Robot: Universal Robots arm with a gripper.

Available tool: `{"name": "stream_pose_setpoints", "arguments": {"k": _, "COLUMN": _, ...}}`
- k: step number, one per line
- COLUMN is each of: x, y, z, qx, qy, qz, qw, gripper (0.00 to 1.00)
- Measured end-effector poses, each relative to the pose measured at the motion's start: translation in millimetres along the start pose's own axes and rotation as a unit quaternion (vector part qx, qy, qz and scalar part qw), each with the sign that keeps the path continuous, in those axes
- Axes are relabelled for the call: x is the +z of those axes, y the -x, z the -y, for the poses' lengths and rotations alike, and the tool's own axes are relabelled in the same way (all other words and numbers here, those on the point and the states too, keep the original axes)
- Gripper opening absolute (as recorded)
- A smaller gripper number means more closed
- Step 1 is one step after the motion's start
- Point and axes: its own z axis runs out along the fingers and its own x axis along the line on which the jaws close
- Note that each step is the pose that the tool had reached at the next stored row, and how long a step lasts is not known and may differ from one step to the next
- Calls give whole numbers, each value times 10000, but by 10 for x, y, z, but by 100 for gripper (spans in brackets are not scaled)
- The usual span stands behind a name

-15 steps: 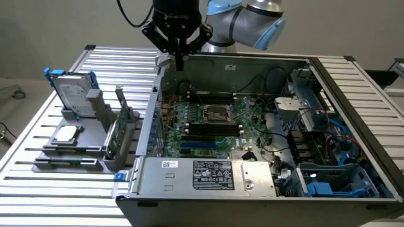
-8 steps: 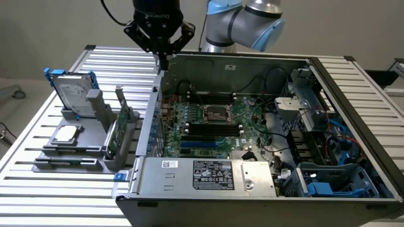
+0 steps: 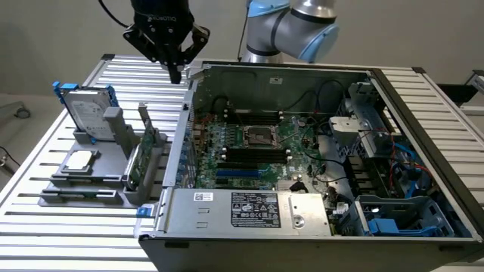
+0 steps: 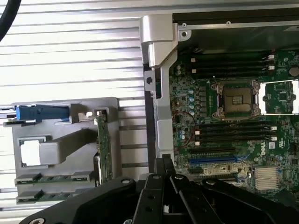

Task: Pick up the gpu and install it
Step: 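Reach for the gpu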

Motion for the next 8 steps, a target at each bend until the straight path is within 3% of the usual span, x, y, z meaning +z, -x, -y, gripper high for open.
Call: {"name": "stream_pose_setpoints", "arguments": {"k": 8, "x": 1, "y": -363, "z": 26, "qx": 0, "qy": -1, "qz": 0, "qw": 10000, "gripper": 11}}
